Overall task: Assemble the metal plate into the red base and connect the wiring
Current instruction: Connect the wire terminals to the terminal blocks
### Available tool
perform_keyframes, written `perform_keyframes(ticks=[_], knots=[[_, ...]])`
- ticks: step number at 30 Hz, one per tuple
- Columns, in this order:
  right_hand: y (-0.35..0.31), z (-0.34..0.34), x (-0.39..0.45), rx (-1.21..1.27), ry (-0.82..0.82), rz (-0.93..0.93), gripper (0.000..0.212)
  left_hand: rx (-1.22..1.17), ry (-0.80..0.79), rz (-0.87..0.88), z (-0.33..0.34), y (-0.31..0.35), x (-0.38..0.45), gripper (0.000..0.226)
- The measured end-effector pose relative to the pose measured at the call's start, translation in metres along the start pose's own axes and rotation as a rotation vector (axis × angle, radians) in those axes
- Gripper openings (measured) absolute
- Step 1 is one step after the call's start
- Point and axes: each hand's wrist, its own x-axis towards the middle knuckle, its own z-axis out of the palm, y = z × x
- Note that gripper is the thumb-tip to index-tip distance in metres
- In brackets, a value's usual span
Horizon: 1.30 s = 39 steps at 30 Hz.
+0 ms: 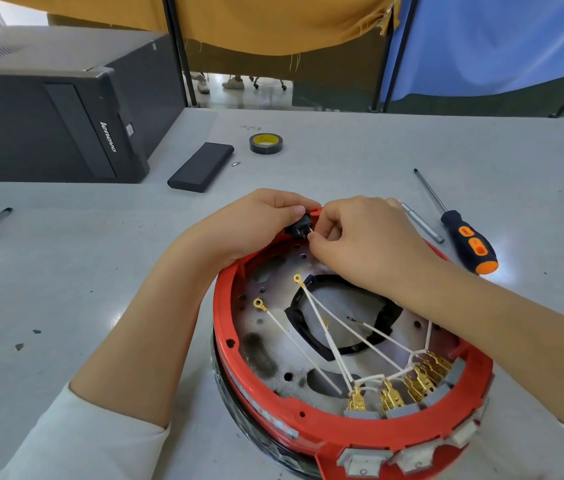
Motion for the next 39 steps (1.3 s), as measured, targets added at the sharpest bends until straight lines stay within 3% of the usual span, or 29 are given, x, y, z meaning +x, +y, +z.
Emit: perform_keyframes(ticks=[10, 18, 23, 26, 29, 32, 37, 39], knots=[[-0.007, 0.006, 0.001, -0.12, 0.044, 0.003, 0.02, 0.034, -0.009, 0.025, 0.001, 0.0, 0.0, 0.033], [0.001, -0.018, -0.002, 0.08, -0.114, 0.029, 0.02, -0.013, -0.066, 0.034, 0.004, -0.001, -0.003, 0.033], [0.043, -0.034, 0.015, 0.274, -0.03, 0.109, 0.013, -0.061, -0.134, 0.014, 0.004, 0.0, -0.003, 0.033], [0.073, -0.022, 0.037, 0.317, -0.171, 0.223, 0.01, -0.052, -0.136, 0.012, 0.004, 0.0, -0.004, 0.034], [0.096, -0.003, 0.052, 0.125, -0.262, 0.184, 0.021, -0.052, -0.141, 0.016, 0.003, 0.001, -0.005, 0.035], [0.109, 0.011, 0.056, 0.074, -0.185, 0.146, 0.026, -0.061, -0.149, 0.015, 0.003, 0.001, -0.004, 0.034], [0.12, 0.032, 0.046, 0.163, -0.097, 0.136, 0.006, -0.086, -0.147, -0.01, 0.004, 0.001, -0.004, 0.035], [0.122, 0.037, 0.048, 0.124, -0.042, 0.131, 0.007, -0.075, -0.147, -0.023, 0.004, -0.001, -0.004, 0.034]])
